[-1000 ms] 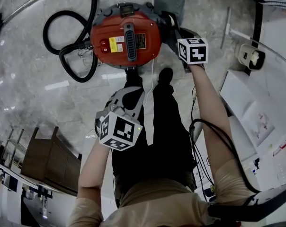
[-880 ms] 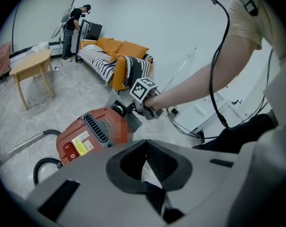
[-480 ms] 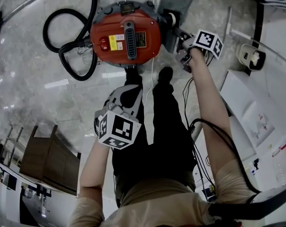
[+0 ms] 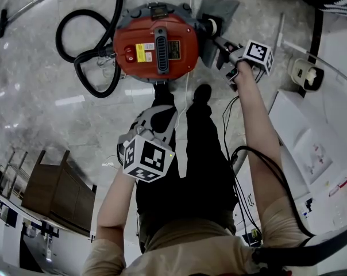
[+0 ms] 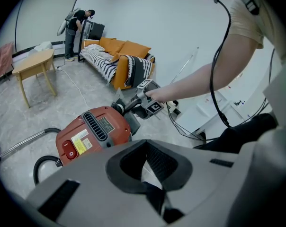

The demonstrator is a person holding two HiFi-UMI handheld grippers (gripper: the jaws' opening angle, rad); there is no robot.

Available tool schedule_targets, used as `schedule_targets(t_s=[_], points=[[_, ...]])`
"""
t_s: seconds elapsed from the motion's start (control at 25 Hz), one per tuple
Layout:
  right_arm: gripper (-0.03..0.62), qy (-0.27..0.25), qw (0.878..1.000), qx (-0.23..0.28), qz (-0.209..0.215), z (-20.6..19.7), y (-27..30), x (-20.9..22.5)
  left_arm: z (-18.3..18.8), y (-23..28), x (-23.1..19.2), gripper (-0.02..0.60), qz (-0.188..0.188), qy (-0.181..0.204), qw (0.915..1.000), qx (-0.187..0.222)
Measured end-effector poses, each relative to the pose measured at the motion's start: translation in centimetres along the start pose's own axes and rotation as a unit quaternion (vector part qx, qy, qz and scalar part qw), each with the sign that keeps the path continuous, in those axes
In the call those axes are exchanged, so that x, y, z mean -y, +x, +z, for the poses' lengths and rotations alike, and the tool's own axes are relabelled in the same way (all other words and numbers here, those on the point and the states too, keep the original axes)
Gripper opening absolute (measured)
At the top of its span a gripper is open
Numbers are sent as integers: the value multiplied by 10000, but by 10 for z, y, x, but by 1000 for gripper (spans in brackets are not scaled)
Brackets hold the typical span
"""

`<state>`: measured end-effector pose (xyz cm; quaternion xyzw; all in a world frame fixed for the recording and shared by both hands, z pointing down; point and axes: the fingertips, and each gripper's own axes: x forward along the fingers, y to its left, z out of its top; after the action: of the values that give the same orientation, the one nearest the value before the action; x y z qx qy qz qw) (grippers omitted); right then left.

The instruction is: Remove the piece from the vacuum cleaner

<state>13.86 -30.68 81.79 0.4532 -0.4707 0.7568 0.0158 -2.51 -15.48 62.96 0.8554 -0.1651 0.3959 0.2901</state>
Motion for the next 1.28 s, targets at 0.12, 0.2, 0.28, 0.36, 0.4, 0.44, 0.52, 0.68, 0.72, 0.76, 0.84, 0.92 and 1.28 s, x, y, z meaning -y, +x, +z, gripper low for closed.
schedule_targets(t_s=[0.12,0.2,0.28,0.36,0.4,0.44,0.52,0.68,0.72,0.76,0.84,0.92,1.28], points=[[42,-2803,9506,-311,-1301,3,-1,-4,1,1,1,2,18,22,10000,-17],[34,-4494,8692,-554,-1986,1,-1,-7,0,1,0,2,46,28,10000,-38],[32,-5284,8177,-609,-2198,1,-2,-6,-1,2,1,2,52,38,10000,-59],[32,-5726,7839,-602,-2323,2,-4,-3,-2,3,3,2,39,51,10000,-70],[32,-5931,7661,-604,-2404,2,-4,-2,-3,3,3,2,35,50,10000,-75],[32,-6080,7523,-588,-2469,2,-4,0,-4,4,3,2,34,43,10000,-81],[32,-6267,7351,-464,-2545,2,-4,1,-5,5,4,2,40,41,9999,-102],[32,-6657,6987,-137,-2617,3,-4,3,-4,6,5,2,145,308,9993,-175],[32,-6635,7012,-111,-2606,4,-4,4,-2,5,6,2,151,336,9992,-170],[32,-6625,7025,-94,-2598,4,-3,5,-1,5,6,2,145,315,9993,-150],[32,-6661,6973,-74,-2646,4,-3,7,2,4,5,2,152,249,9995,-120],[34,-6624,6945,-30,-2808,6,-6,9,6,3,4,2,204,293,9993,-111],[34,-6834,6733,-19,-2820,7,-6,8,8,0,4,2,249,304,9992,-89]])
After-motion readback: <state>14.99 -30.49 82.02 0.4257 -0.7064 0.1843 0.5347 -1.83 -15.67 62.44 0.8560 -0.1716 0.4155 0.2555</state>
